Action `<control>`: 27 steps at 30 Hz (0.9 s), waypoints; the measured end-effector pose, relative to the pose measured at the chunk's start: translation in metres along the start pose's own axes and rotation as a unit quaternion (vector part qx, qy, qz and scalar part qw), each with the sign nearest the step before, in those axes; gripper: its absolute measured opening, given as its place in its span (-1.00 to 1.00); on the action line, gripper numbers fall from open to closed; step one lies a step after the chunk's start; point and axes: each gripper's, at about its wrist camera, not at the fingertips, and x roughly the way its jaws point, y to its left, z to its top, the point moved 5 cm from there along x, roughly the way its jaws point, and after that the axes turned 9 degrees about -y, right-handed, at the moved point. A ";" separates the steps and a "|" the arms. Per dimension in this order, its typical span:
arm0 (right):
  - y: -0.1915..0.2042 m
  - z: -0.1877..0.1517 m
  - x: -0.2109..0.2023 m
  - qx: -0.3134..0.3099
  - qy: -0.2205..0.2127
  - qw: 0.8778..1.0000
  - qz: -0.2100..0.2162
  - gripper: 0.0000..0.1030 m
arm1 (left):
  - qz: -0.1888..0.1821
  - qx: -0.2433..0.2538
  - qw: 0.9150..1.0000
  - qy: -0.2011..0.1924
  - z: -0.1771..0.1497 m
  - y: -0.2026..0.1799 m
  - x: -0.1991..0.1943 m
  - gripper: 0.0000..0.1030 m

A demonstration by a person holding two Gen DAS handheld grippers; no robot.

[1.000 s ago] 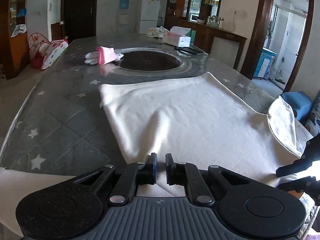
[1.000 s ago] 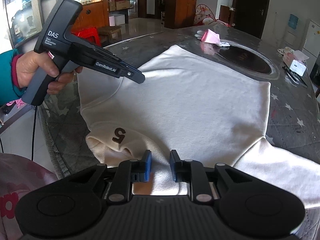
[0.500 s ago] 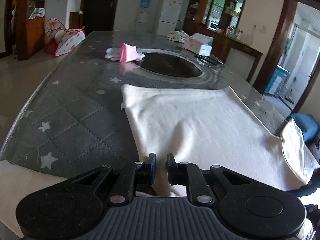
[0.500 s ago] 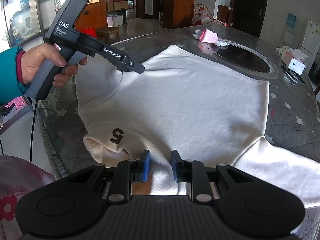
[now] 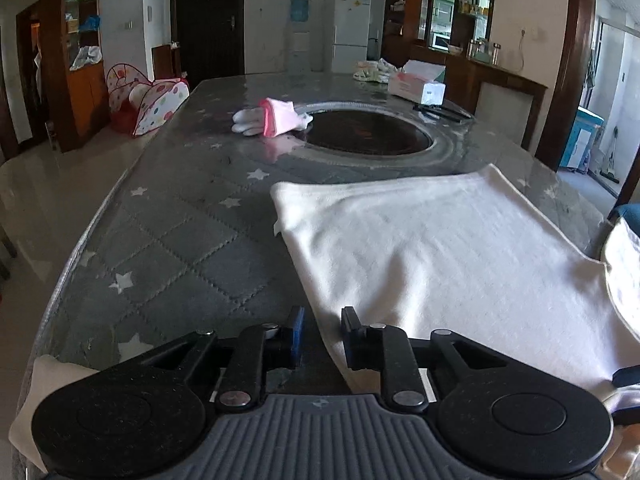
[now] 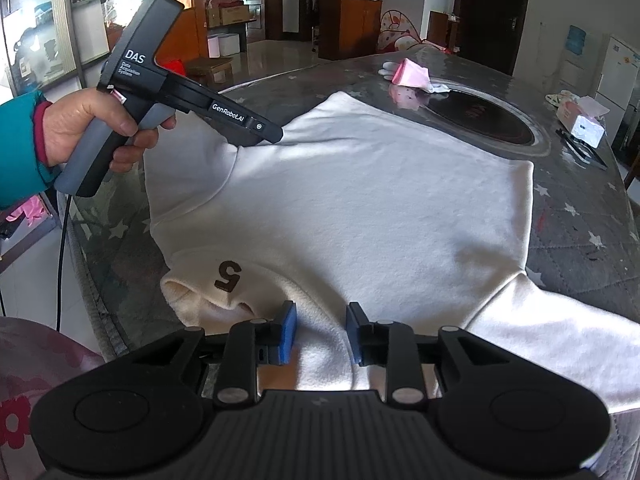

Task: Fold clothes

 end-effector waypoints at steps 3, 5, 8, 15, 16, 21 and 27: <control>-0.004 0.003 -0.004 0.011 -0.011 1.000 -0.002 -0.47 | -0.015 -0.001 1.000 -0.009 0.004 -0.009 -0.008 -0.50; -0.007 0.006 -0.008 0.019 -0.020 1.000 -0.007 -0.47 | -0.028 -0.005 1.000 -0.009 0.006 -0.017 -0.012 -0.39; -0.015 0.009 -0.015 0.031 -0.030 0.999 -0.018 -0.47 | -0.051 -0.009 0.999 -0.006 0.009 -0.031 -0.017 -0.20; -0.064 0.002 -0.031 0.095 -0.048 0.990 -0.092 -0.47 | -0.102 0.014 0.995 -0.001 0.005 -0.072 -0.025 -0.04; -0.076 -0.001 -0.034 0.110 -0.051 0.987 -0.108 -0.47 | -0.106 0.019 0.994 0.000 0.004 -0.077 -0.026 -0.01; -0.134 -0.023 -0.049 0.174 -0.055 0.964 -0.193 -0.47 | -0.122 0.039 0.992 0.006 -0.002 -0.097 -0.028 0.09; -0.197 -0.054 -0.059 0.237 -0.041 0.933 -0.268 -0.47 | -0.133 0.047 0.990 0.011 -0.007 -0.112 -0.030 0.16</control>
